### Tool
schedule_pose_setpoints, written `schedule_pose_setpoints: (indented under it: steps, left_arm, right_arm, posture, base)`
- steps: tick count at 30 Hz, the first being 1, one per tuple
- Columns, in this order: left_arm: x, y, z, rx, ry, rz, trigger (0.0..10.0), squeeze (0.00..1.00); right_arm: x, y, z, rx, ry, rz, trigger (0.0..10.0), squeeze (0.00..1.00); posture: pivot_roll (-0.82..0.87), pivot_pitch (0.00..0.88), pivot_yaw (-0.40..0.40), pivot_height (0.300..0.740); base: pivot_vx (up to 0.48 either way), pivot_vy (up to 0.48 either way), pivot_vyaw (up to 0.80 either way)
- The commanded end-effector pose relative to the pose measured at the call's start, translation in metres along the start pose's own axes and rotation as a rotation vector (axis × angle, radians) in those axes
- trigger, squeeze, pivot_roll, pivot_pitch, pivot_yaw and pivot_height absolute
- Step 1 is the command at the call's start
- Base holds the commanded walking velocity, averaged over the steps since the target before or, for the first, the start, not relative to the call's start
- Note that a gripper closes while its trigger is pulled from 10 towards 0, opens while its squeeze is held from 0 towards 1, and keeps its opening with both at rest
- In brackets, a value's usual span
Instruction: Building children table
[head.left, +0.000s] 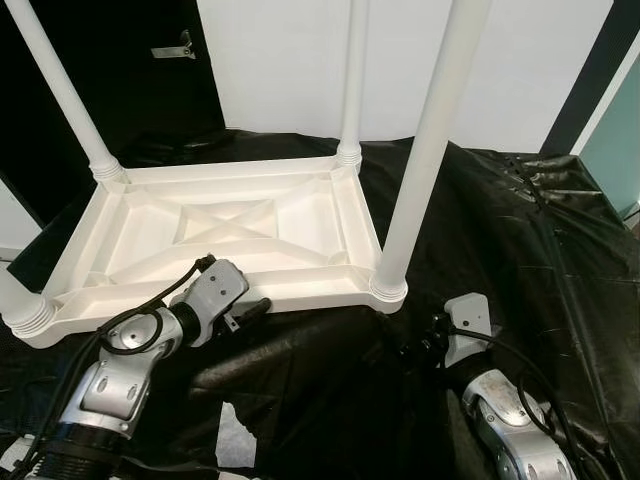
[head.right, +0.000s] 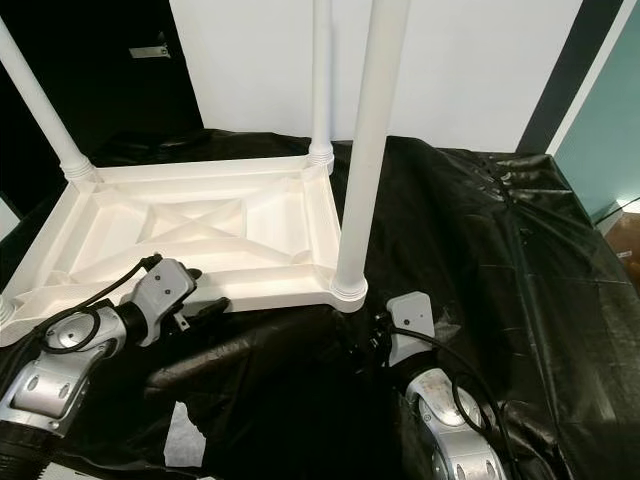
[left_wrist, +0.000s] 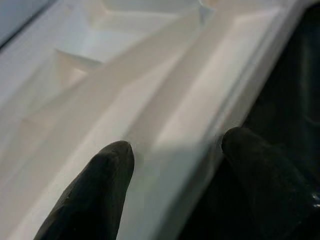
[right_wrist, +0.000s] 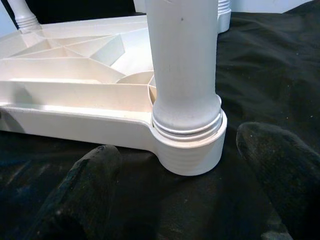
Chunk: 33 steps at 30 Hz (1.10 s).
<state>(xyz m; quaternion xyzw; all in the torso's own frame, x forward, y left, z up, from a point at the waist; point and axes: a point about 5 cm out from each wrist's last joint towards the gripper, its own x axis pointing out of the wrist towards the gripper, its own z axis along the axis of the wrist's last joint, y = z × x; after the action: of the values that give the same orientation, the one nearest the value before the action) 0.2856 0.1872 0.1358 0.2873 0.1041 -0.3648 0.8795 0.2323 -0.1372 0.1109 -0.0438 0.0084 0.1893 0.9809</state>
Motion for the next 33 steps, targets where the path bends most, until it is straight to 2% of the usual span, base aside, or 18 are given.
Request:
schedule_pose_setpoints:
  steps: [1, 6, 11, 12, 13, 14, 15, 20, 21, 24, 26, 27, 29, 30, 31, 32, 33]
  left_arm:
    - [-0.005, 0.008, -0.016, 0.029, 0.084, -0.044, 10.0, 0.0]
    - [-0.01, 0.015, -0.029, 0.062, 0.164, -0.095, 10.0, 0.0]
    - [-0.007, 0.023, -0.035, 0.076, 0.201, -0.065, 10.0, 0.0]
    - [-0.004, 0.025, -0.035, 0.076, 0.203, -0.059, 5.5, 0.0]
    - [-0.002, 0.026, -0.034, 0.075, 0.204, -0.058, 5.5, 0.0]
    - [0.0, 0.027, -0.032, 0.075, 0.191, -0.056, 0.4, 0.0]
    - [0.003, 0.028, -0.028, 0.07, 0.175, -0.059, 0.0, 0.0]
    - [0.007, 0.028, -0.02, 0.071, 0.128, -0.066, 0.0, 0.0]
    - [0.012, 0.026, -0.013, 0.062, 0.09, -0.084, 0.0, 0.0]
    - [0.012, 0.026, -0.013, 0.062, 0.09, -0.084, 0.0, 0.0]
    - [0.015, 0.023, -0.007, 0.06, 0.058, -0.109, 0.0, 0.0]
    - [0.021, 0.014, 0.002, 0.069, 0.015, -0.16, 0.0, 0.0]
    - [0.021, 0.014, 0.002, 0.069, 0.015, -0.16, 0.0, 0.0]
    - [0.026, 0.007, 0.009, 0.076, -0.018, -0.197, 0.0, 0.0]
    - [0.026, 0.007, 0.009, 0.076, -0.018, -0.197, 0.0, 0.0]
    - [0.034, -0.005, 0.018, 0.079, -0.065, -0.239, 1.6, 0.0]
    - [0.04, -0.017, 0.027, 0.08, -0.109, -0.273, 9.8, 0.0]
  right_arm:
    - [0.0, 0.003, -0.001, -0.003, 0.01, 0.032, 10.0, 0.0]
    - [0.003, 0.003, 0.0, -0.015, 0.006, 0.052, 10.0, 0.0]
    - [0.006, 0.004, 0.001, -0.022, 0.002, 0.063, 10.0, 0.0]
    - [0.007, 0.005, 0.001, -0.026, -0.001, 0.066, 10.0, 0.0]
    - [0.007, 0.005, 0.002, -0.028, -0.002, 0.069, 10.0, 0.0]
    - [0.008, 0.005, 0.002, -0.03, -0.004, 0.069, 10.0, 0.0]
    - [0.009, 0.005, 0.002, -0.032, -0.006, 0.068, 10.0, 0.0]
    - [0.01, 0.005, 0.003, -0.035, -0.008, 0.066, 10.0, 0.0]
    - [0.01, 0.005, 0.003, -0.036, -0.01, 0.065, 10.0, 0.0]
    - [0.01, 0.005, 0.003, -0.036, -0.01, 0.065, 10.0, 0.0]
    - [0.012, 0.005, 0.003, -0.037, -0.012, 0.064, 10.0, 0.0]
    - [0.014, 0.007, 0.003, -0.041, -0.018, 0.071, 10.0, 0.0]
    - [0.014, 0.007, 0.003, -0.041, -0.018, 0.071, 10.0, 0.0]
    - [0.016, 0.008, 0.004, -0.045, -0.022, 0.077, 10.0, 0.0]
    - [0.016, 0.008, 0.004, -0.045, -0.022, 0.077, 10.0, 0.0]
    - [0.02, 0.01, 0.004, -0.05, -0.026, 0.083, 10.0, 0.0]
    - [0.022, 0.011, 0.005, -0.052, -0.031, 0.088, 10.0, 0.0]
  posture:
    - [-0.03, 0.0, -0.011, 0.74]
    - [-0.04, 0.0, -0.008, 0.74]
    - [-0.04, 0.0, -0.001, 0.74]
    - [-0.05, 0.0, -0.001, 0.74]
    - [-0.05, 0.0, 0.001, 0.74]
    - [-0.05, 0.0, 0.007, 0.74]
    - [-0.06, 0.0, 0.009, 0.74]
    - [-0.06, 0.0, 0.013, 0.74]
    - [-0.06, 0.0, 0.017, 0.74]
    - [-0.06, 0.0, 0.017, 0.74]
    - [-0.06, 0.0, 0.018, 0.74]
    - [-0.06, 0.0, 0.024, 0.74]
    - [-0.06, 0.0, 0.024, 0.74]
    - [-0.06, 0.0, 0.025, 0.74]
    - [-0.06, 0.0, 0.025, 0.74]
    - [-0.06, 0.0, 0.026, 0.74]
    - [-0.07, 0.0, 0.027, 0.74]
  base:
    - [0.0, 0.0, 0.0]
    - [0.0, 0.0, 0.0]
    - [0.0, 0.0, 0.0]
    - [0.0, 0.0, 0.0]
    - [0.0, 0.0, 0.0]
    - [0.0, 0.0, 0.0]
    - [0.0, 0.0, 0.0]
    - [0.0, 0.0, 0.0]
    - [0.0, 0.0, 0.0]
    - [0.0, 0.0, 0.0]
    - [0.0, 0.0, 0.0]
    - [0.0, 0.0, 0.0]
    - [0.0, 0.0, 0.0]
    - [0.0, 0.0, 0.0]
    - [0.0, 0.0, 0.0]
    - [0.0, 0.0, 0.0]
    - [0.0, 0.0, 0.0]
